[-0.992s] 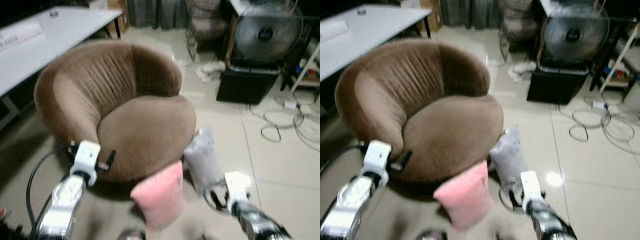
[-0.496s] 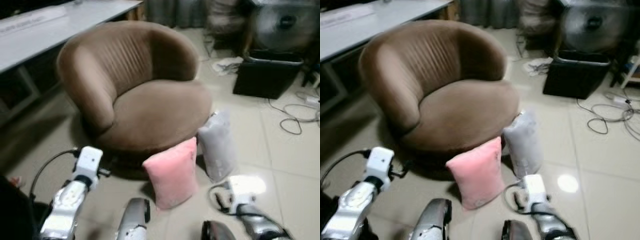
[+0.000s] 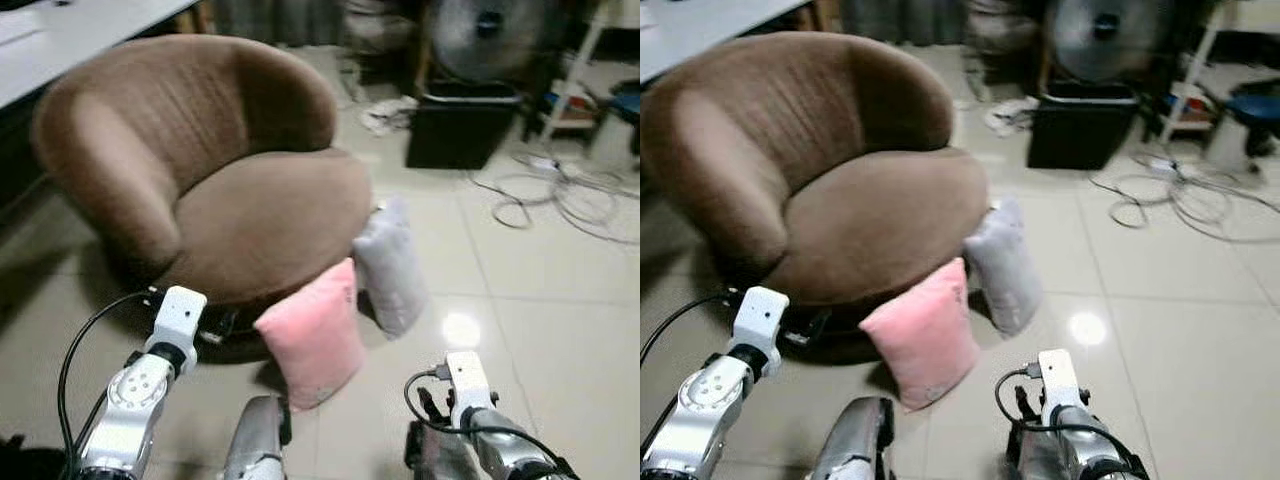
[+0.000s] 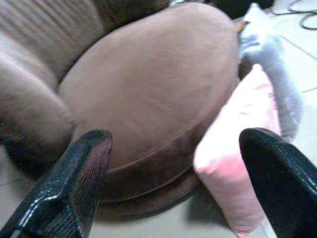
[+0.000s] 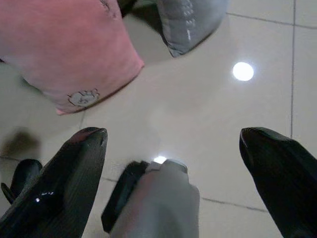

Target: Move the pillow to the sofa from floor

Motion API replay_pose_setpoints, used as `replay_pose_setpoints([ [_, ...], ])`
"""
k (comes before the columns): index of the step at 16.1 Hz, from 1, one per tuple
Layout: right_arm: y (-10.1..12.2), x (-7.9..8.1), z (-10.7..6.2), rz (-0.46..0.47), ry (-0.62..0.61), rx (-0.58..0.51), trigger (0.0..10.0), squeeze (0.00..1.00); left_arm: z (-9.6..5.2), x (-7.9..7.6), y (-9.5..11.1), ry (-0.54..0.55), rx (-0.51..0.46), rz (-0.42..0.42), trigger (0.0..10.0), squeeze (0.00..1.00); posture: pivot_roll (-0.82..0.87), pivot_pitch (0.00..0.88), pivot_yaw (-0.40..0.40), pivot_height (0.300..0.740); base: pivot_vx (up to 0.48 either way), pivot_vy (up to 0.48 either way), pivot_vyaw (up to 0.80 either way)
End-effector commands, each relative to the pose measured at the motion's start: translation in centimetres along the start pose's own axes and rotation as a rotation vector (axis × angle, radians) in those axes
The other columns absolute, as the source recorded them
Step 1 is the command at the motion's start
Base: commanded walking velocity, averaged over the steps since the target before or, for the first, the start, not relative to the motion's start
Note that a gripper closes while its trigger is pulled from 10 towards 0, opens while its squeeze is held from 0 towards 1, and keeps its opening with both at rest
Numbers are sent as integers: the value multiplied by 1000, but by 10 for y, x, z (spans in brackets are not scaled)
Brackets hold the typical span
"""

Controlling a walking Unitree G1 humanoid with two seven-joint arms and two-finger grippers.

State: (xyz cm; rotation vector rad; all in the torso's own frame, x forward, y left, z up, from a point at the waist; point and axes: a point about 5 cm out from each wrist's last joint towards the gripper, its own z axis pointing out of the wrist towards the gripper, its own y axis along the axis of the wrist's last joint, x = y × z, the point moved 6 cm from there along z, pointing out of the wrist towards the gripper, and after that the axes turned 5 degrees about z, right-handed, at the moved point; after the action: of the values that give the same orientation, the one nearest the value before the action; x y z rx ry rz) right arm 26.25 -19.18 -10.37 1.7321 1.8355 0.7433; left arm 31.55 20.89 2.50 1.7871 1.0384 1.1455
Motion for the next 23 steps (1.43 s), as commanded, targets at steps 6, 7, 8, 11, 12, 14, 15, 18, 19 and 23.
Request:
replay_pose_setpoints([
  [6,5,8,2,-46,23,-5,10000,0,-4,15,-5,3,25,32,10000,0,127,0,24,611,303,0,0],
  [7,4,9,2,-42,30,0,10000,0,-8,20,-7,17,33,41,10000,0,160,0,-5,611,300,0,0],
  [8,2,10,2,-44,37,6,10000,0,-11,21,-8,26,35,42,10000,0,176,0,-22,611,304,0,0],
  [11,-4,15,1,-75,67,27,10000,0,-21,10,-15,21,52,48,10000,0,221,0,-67,611,304,0,0],
  [12,-6,15,0,-77,75,34,10000,0,-23,6,-17,16,55,49,10000,0,227,0,-68,611,300,0,0],
  [14,-13,13,-2,-74,80,45,10000,0,-31,-5,-14,-2,54,50,10000,0,246,0,-65,611,300,0,800],
  [15,-15,10,-3,-58,81,52,10000,0,-30,-10,-11,-12,50,51,10000,0,235,0,-53,611,0,0,0],
  [18,-16,-3,-5,-23,46,44,10000,0,-22,-21,-12,-53,63,63,10000,0,185,0,-25,611,0,0,0],
  [19,-15,-9,-6,6,28,33,10000,0,-16,-25,-6,-65,44,60,10000,0,167,0,-11,611,0,0,0],
  [23,-8,-11,-6,62,-18,-36,10000,0,19,-57,16,-188,-12,88,10000,0,53,0,24,611,0,0,0],
])
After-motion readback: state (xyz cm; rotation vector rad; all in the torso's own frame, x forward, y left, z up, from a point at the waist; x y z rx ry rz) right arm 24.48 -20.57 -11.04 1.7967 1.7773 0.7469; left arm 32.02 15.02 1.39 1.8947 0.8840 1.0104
